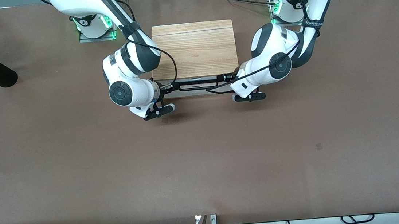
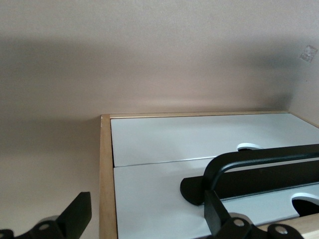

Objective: Close drawer with both arms simultaneously
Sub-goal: 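Push the drawer front into the cabinet with both grippers together, then lift the right gripper off the drawer while the left gripper withdraws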

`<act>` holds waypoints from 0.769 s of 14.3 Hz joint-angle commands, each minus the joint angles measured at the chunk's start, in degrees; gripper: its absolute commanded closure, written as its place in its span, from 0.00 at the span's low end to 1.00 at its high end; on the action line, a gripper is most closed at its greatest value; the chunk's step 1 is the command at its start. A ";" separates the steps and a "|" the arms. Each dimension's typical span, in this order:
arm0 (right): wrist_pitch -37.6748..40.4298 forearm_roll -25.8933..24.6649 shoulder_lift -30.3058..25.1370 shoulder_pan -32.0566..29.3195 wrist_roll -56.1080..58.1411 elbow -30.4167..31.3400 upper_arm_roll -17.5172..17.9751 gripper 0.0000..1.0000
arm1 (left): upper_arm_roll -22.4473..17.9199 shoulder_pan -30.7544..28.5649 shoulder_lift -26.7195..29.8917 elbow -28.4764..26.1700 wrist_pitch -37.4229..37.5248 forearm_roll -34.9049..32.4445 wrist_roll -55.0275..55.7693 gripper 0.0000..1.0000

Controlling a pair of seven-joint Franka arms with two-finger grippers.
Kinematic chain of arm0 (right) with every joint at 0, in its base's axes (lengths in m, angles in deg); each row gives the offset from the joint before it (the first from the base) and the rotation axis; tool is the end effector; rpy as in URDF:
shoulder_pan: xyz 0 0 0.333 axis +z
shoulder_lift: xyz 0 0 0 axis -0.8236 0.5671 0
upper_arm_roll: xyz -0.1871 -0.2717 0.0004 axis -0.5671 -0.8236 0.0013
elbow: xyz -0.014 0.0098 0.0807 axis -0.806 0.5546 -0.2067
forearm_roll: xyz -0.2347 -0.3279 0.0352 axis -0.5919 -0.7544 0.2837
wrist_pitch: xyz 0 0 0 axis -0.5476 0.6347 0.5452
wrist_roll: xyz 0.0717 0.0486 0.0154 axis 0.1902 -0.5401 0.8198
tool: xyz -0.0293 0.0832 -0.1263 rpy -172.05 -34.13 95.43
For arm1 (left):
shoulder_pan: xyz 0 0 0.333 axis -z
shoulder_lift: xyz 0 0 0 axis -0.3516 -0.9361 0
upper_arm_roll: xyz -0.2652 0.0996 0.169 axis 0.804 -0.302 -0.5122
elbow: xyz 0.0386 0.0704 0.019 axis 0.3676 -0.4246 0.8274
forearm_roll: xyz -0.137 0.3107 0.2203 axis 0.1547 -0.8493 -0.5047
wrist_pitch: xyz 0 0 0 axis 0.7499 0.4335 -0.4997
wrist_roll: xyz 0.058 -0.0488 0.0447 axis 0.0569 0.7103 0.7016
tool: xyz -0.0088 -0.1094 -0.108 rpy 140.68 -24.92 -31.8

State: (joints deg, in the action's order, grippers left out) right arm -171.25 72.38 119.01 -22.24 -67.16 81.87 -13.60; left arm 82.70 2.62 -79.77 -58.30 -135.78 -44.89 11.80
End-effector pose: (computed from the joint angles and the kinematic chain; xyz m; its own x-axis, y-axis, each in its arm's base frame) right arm 0.5282 0.3793 0.2402 0.9166 0.2462 -0.3150 0.1535 -0.9442 -0.2913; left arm 0.5028 -0.3552 0.2701 0.9282 0.0188 -0.3717 0.1294 -0.9527 0.2749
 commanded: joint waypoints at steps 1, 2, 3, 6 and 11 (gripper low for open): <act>1.21 1.18 -0.16 0.09 1.03 0.14 -0.09 0.00 | -0.09 1.31 1.95 -2.45 0.26 -1.20 1.03 0.00; 1.21 1.18 -0.16 0.01 1.03 0.05 -0.09 0.00 | -0.09 1.14 1.87 -2.28 0.34 -1.20 1.03 0.00; 1.21 1.18 -0.16 0.01 1.03 0.05 -0.09 0.00 | -0.18 0.62 1.78 -1.84 0.34 -1.20 1.03 0.00; 1.21 1.18 -0.43 -0.08 1.12 -0.13 -0.09 0.00 | -1.58 -0.35 1.78 0.53 0.43 -1.20 1.12 0.00; 1.29 0.57 -1.04 -0.61 1.65 -3.36 -0.71 0.00 | -1.67 -5.01 1.78 5.01 3.06 -1.72 1.03 0.00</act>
State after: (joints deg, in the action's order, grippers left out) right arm -171.25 72.39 118.83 -22.32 -66.80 80.62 -13.86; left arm 80.90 -1.44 -78.76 -54.68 -134.73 -44.89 11.98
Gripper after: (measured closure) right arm 0.000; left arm 0.000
